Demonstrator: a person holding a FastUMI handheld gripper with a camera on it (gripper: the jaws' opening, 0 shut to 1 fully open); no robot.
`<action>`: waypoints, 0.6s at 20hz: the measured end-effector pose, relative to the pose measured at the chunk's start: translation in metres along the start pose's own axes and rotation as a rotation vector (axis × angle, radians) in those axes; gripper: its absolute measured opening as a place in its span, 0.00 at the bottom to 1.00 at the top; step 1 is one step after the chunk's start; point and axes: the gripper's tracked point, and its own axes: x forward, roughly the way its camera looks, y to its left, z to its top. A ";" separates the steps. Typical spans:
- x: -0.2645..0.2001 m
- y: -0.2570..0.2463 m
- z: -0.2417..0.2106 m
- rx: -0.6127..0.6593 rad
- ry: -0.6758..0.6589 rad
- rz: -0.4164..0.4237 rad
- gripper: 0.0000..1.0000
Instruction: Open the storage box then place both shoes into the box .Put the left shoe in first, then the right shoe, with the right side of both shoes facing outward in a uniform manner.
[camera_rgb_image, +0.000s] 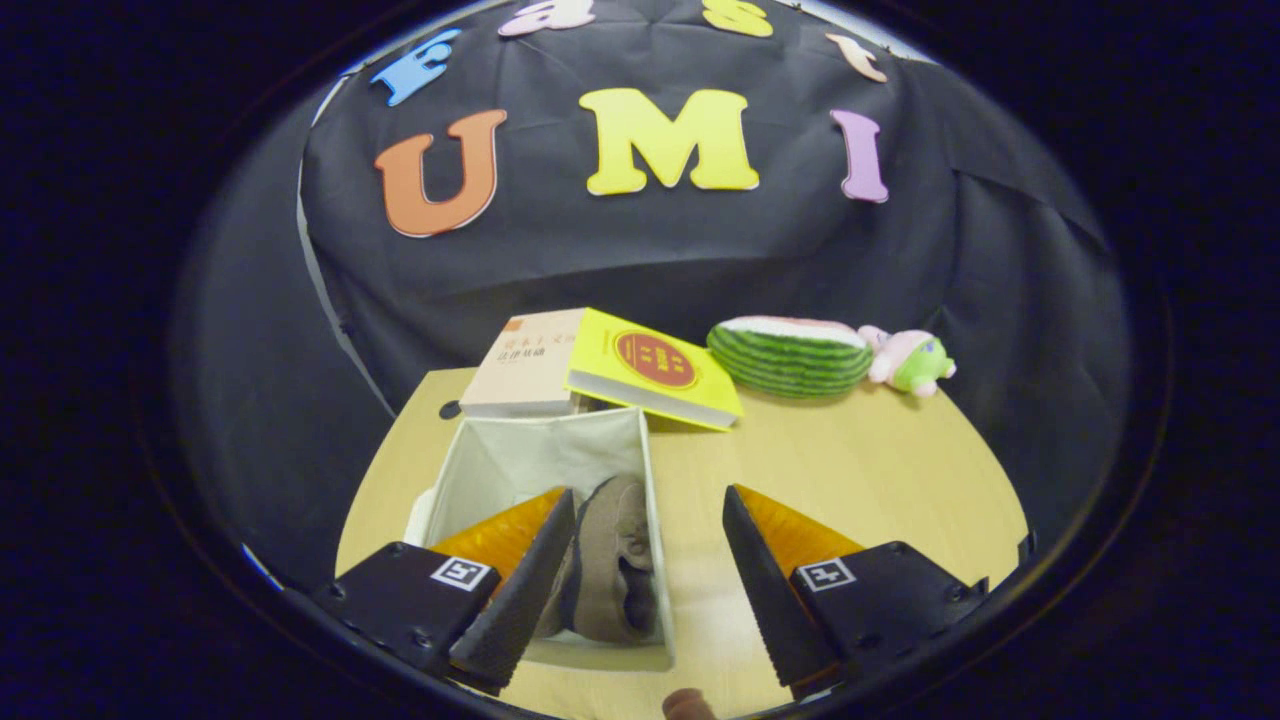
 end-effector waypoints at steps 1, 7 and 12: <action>-0.009 -0.003 0.007 -0.005 -0.042 0.000 0.96; -0.069 -0.018 0.039 -0.031 -0.234 0.028 1.00; -0.129 -0.043 0.054 -0.034 -0.419 -0.002 1.00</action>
